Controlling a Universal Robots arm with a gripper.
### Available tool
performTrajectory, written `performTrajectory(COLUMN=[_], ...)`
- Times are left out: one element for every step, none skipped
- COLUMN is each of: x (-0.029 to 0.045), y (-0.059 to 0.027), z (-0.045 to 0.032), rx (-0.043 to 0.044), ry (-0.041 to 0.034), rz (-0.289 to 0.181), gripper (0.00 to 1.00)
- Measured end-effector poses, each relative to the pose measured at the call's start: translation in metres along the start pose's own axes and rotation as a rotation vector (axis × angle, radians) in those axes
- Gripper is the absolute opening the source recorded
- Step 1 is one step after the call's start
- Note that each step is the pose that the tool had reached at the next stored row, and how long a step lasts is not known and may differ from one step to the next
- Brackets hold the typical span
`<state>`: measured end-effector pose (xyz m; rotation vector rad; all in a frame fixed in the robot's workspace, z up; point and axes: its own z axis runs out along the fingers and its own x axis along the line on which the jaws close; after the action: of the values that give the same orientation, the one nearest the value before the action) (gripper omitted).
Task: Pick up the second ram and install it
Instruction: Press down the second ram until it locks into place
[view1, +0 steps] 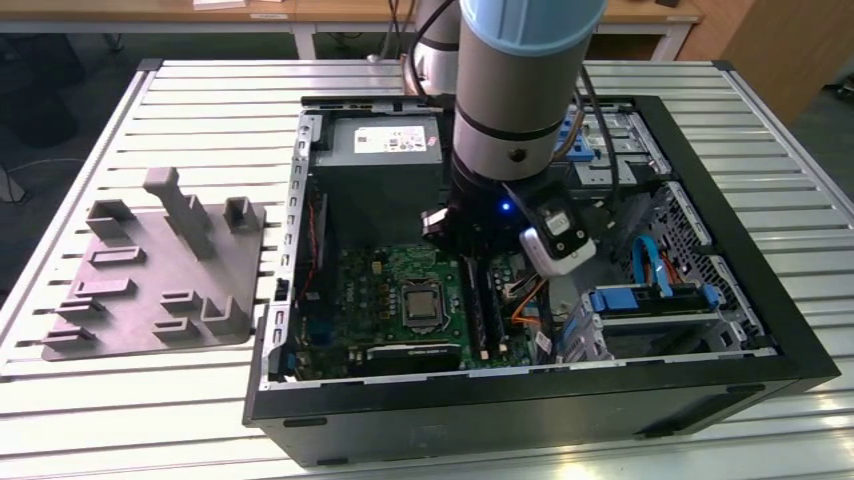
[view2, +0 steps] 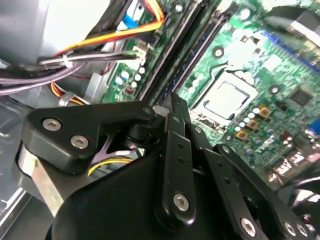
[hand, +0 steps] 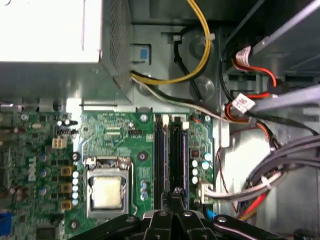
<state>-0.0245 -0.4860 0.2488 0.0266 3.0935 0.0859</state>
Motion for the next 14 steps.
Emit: performTrajectory(x=[0.0002, 0.0003, 0.0004, 0.0006, 0.0007, 0.0009, 0.001, 0.0011, 0.0013, 0.0015, 0.0018, 0.0022, 0.0024, 0.0023], y=[0.0033, 0.0067, 0.0102, 0.0138, 0.0172, 0.021, 0.0241, 0.0267, 0.0289, 0.0307, 0.0321, 0.0336, 0.0346, 0.035], z=[0.0021, 0.0041, 0.0061, 0.0082, 0.01, 0.0122, 0.0142, 0.0161, 0.0181, 0.0199, 0.0218, 0.0237, 0.0251, 0.0259], rx=[-0.0006, -0.001, -0.0013, -0.0015, -0.0013, -0.0015, -0.0017, -0.0019, -0.0024, -0.0027, -0.0031, -0.0034, -0.0035, -0.0034], ry=[0.0, -0.0001, -0.0001, -0.0001, 0.0, 0.0, 0.0, 0.0, 0.0, 0.0, 0.0, 0.0, -0.0001, 0.0], rz=[0.0, 0.0, 0.0, 0.0, 0.0, 0.0, 0.0, 0.0, 0.0, 0.0, 0.0, 0.0, 0.0, 0.0], gripper=[0.11, 0.11, 0.11, 0.11, 0.11, 0.11, 0.11, 0.11, 0.11, 0.11, 0.11, 0.11, 0.11, 0.11])
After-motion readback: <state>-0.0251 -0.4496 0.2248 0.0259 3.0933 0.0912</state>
